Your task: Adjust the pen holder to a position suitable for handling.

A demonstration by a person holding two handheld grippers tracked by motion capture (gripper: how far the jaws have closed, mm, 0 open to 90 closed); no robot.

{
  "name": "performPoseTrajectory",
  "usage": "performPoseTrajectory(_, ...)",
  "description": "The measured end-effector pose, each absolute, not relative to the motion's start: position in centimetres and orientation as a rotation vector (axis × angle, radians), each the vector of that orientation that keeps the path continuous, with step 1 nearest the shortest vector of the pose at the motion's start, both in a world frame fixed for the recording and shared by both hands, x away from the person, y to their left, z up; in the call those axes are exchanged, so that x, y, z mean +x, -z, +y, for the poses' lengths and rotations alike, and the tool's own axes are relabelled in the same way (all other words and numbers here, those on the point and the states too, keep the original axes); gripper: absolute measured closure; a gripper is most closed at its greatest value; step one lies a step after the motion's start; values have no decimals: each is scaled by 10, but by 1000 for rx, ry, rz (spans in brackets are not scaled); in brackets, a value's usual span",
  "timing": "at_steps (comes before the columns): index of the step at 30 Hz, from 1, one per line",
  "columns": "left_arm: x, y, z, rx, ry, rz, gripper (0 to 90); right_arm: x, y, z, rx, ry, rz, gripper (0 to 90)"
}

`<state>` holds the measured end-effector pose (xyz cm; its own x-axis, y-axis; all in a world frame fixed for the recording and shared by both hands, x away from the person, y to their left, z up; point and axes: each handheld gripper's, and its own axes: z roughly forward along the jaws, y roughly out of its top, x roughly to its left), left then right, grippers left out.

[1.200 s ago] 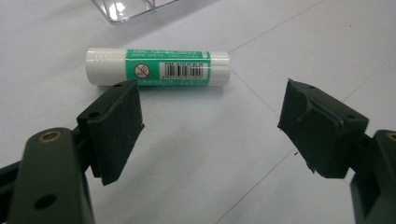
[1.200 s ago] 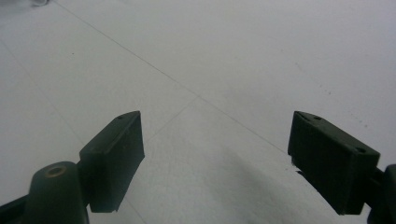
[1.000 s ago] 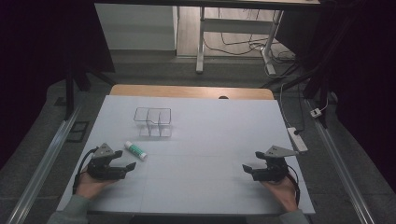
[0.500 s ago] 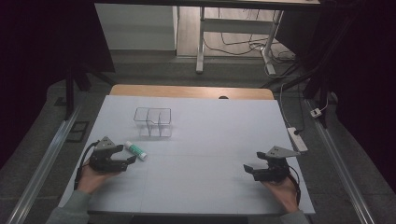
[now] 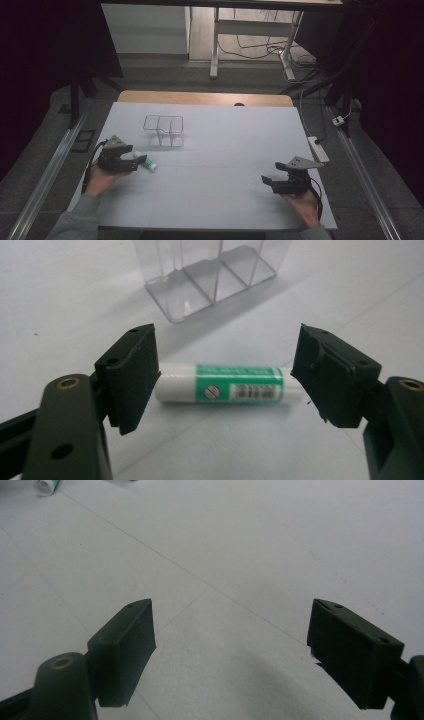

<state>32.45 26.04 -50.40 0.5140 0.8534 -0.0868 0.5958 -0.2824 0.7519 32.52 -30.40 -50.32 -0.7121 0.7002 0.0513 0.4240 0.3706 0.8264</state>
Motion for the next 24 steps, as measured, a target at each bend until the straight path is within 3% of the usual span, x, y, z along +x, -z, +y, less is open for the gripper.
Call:
performPoseTrajectory(5,336,504,261,2014,-456,1191,286,326,504,-304,991,-1257,2333,190)
performPoseTrajectory(24,365,507,273,2006,-494,1272,549,326,505,-304,1005,-1243,2332,198)
